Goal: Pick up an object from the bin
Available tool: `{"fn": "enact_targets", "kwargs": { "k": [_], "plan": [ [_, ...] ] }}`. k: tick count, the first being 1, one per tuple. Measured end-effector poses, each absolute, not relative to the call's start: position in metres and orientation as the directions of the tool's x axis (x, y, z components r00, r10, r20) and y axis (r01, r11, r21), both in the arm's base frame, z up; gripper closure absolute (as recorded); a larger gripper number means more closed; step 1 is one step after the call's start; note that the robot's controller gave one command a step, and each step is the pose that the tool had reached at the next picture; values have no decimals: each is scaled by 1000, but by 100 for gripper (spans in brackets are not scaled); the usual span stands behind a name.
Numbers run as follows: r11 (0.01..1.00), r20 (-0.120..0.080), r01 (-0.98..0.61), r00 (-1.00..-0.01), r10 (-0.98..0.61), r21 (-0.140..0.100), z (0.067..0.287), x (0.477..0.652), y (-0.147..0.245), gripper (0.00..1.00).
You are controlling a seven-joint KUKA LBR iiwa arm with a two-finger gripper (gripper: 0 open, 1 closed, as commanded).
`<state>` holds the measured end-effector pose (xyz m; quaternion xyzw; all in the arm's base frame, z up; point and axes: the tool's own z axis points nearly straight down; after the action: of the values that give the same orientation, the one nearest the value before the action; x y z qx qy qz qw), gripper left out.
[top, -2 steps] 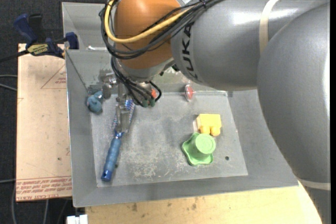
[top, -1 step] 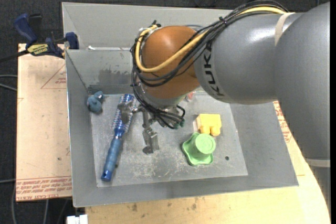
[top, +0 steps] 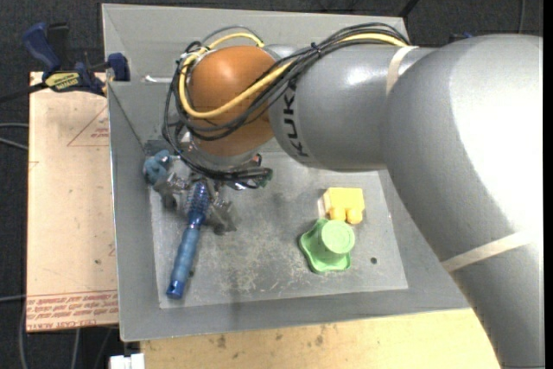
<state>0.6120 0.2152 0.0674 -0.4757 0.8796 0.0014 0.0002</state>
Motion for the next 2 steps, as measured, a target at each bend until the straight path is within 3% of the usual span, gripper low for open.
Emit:
{"fn": "enact_targets", "kwargs": {
  "k": [1,2],
  "plan": [
    [549,-3,-836,-549,-836,1,69,613,215,100],
    [506,-10,-862,-506,-862,-6,190,619,218,100]
  ]
}}
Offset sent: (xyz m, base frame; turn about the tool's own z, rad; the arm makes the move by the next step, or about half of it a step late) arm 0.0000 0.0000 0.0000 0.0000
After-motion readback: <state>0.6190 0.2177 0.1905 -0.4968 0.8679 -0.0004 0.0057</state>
